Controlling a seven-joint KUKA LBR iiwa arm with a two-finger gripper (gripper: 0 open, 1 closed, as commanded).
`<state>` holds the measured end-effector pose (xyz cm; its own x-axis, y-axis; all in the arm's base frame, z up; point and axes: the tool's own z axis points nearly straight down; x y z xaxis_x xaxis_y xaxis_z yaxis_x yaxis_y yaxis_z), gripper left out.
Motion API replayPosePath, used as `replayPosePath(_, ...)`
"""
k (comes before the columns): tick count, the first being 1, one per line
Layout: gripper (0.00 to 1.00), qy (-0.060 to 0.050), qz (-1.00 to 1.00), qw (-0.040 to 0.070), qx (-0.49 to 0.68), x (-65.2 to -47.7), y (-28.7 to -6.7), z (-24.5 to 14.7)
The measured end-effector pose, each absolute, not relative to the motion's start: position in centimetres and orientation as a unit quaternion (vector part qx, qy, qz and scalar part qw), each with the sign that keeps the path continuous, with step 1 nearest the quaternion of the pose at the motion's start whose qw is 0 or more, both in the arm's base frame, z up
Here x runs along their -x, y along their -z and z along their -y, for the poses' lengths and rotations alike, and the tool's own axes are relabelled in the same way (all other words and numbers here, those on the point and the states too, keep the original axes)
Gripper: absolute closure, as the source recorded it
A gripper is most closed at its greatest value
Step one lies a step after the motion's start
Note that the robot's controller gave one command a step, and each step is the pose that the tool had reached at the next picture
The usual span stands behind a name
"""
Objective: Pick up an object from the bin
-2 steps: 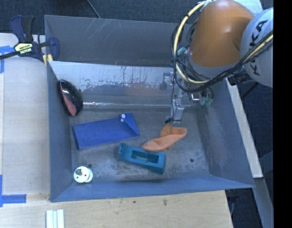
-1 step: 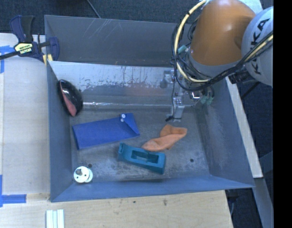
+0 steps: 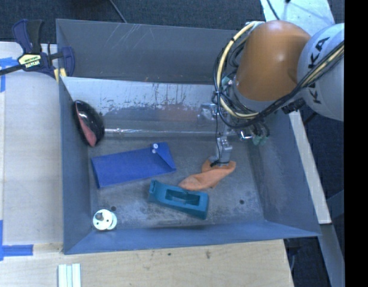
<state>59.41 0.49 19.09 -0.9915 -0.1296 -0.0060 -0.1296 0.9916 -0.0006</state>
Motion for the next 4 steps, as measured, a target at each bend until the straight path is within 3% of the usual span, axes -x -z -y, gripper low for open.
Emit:
replayPosePath(1,0.00,0.000,-0.985,0.001,0.171,-57.1,-16.4,1.3)
replayPosePath(2,0.00,0.000,-0.978,0.001,0.211,-56.9,-13.7,1.8)
replayPosePath(3,0.00,0.001,-0.941,0.002,0.338,-57.9,-7.6,2.7)
replayPosePath(4,1.00,0.000,-0.956,0.008,0.293,-58.6,-5.9,2.6)
